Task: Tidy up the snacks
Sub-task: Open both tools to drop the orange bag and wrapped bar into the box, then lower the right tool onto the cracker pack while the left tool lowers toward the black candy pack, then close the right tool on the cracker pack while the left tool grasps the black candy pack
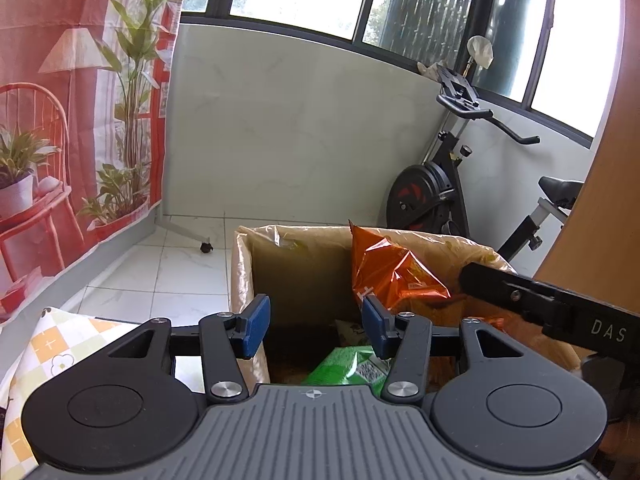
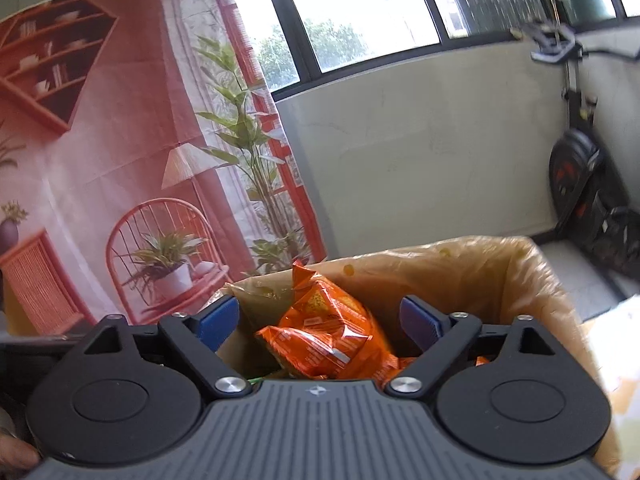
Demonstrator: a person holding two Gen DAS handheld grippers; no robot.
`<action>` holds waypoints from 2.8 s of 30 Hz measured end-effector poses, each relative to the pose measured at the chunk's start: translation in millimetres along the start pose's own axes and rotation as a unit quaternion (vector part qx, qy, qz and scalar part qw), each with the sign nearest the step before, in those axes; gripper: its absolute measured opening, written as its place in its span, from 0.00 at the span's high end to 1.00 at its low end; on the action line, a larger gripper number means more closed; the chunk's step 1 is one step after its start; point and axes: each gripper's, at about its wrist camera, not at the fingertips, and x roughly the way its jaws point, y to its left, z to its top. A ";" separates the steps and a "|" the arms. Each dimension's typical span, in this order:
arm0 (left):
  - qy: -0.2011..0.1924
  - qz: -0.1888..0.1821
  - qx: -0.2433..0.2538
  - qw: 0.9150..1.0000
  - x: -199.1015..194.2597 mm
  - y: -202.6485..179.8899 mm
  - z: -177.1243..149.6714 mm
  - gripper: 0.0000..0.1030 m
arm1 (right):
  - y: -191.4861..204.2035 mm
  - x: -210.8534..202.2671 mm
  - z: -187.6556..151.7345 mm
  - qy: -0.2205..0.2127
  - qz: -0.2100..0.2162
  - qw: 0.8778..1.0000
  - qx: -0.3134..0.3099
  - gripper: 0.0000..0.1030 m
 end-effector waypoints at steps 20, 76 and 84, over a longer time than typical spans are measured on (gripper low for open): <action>-0.044 0.008 -0.019 0.999 -82.4 -6.1 -62.9 0.45 | 4.2 -105.8 -71.3 -0.107 -0.080 0.986 -0.100 0.13; 0.111 0.048 -0.097 0.988 -56.1 7.4 -191.1 0.45 | -19.4 -64.5 -259.9 0.152 -0.077 0.972 -0.164 0.10; 0.120 0.045 -0.100 0.987 -54.3 7.2 -193.8 0.45 | -31.9 -70.6 -259.7 0.160 -0.076 0.975 -0.136 0.08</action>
